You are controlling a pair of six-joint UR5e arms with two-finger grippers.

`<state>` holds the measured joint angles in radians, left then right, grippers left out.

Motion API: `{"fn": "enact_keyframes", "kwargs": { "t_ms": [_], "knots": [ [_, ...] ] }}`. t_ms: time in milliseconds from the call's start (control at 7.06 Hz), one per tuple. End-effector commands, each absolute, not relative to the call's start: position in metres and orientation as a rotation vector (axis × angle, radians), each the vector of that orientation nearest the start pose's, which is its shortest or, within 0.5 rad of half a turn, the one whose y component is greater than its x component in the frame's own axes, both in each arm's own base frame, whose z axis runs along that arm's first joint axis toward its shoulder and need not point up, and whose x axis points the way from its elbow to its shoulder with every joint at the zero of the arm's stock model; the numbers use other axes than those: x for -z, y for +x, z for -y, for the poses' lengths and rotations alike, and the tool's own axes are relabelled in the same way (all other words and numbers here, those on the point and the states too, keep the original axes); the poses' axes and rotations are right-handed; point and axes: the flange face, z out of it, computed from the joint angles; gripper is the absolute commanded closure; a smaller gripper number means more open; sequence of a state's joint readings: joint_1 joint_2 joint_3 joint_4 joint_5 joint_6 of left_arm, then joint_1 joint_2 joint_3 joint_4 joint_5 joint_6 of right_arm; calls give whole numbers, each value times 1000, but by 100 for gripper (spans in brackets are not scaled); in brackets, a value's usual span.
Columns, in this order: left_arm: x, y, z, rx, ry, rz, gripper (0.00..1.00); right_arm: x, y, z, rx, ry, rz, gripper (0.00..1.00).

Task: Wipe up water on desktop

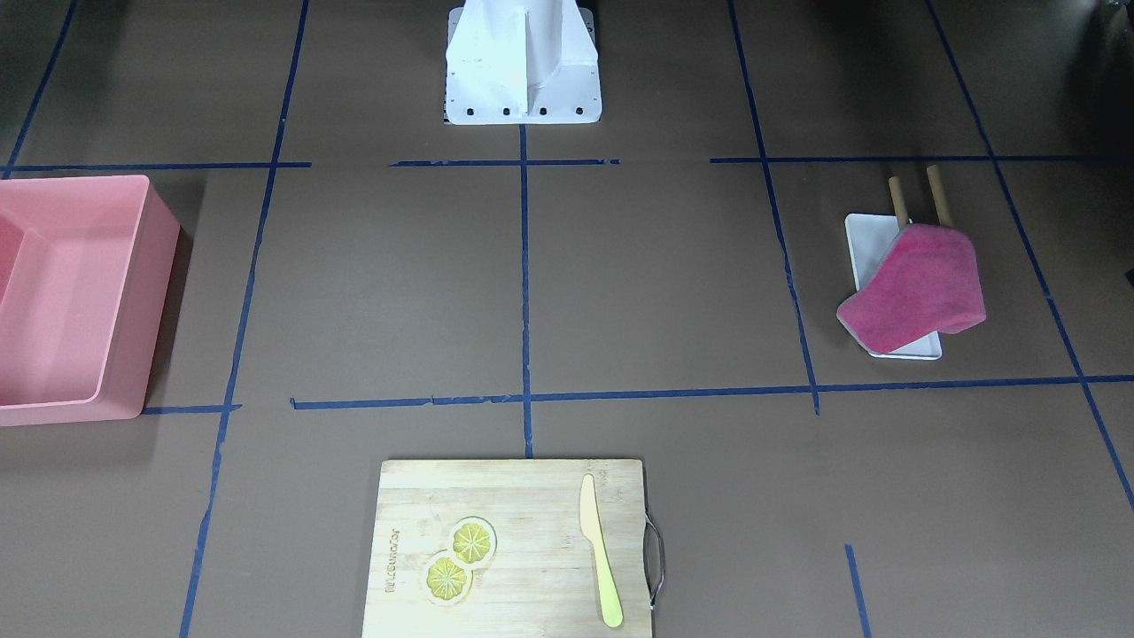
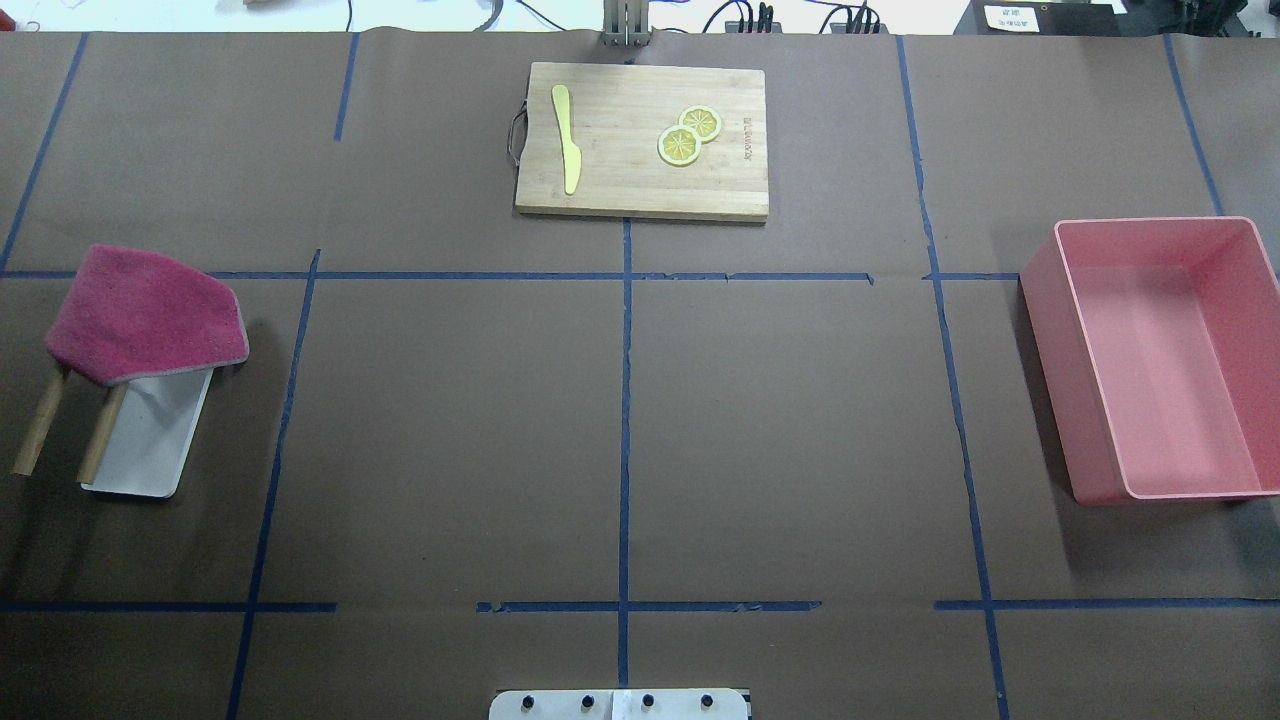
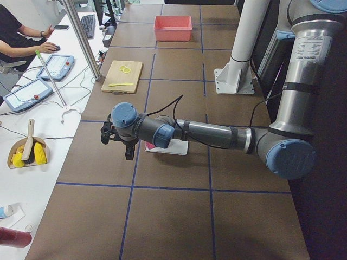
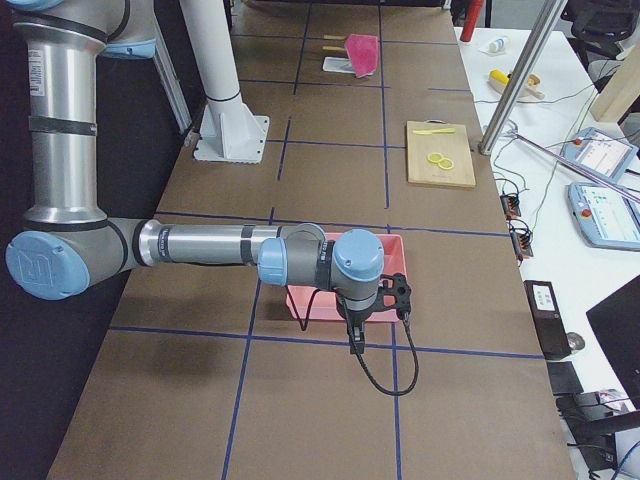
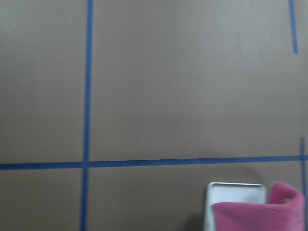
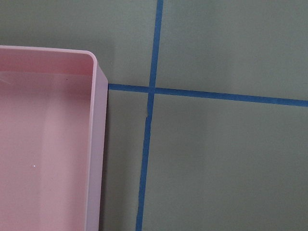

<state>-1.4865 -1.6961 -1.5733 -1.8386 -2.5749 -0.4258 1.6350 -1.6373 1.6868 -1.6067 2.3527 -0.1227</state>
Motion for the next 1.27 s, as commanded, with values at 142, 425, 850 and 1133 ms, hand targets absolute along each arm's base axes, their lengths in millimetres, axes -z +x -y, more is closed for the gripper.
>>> {"fn": "enact_keyframes", "kwargs": {
  "t_ms": [142, 425, 850, 1133],
  "knots": [
    [-532, 52, 551, 41, 54, -1129, 0, -633, 93, 458, 63, 92, 779, 0],
    [-537, 75, 541, 19, 26, -1136, 1, -630, 92, 458, 67, 97, 778, 0],
    [-531, 118, 529, -1, 11, -1172, 4, -630, 93, 457, 67, 98, 775, 0],
    [-541, 120, 514, 10, 18, -1186, 11, -630, 93, 457, 65, 98, 775, 0]
  ]
}}
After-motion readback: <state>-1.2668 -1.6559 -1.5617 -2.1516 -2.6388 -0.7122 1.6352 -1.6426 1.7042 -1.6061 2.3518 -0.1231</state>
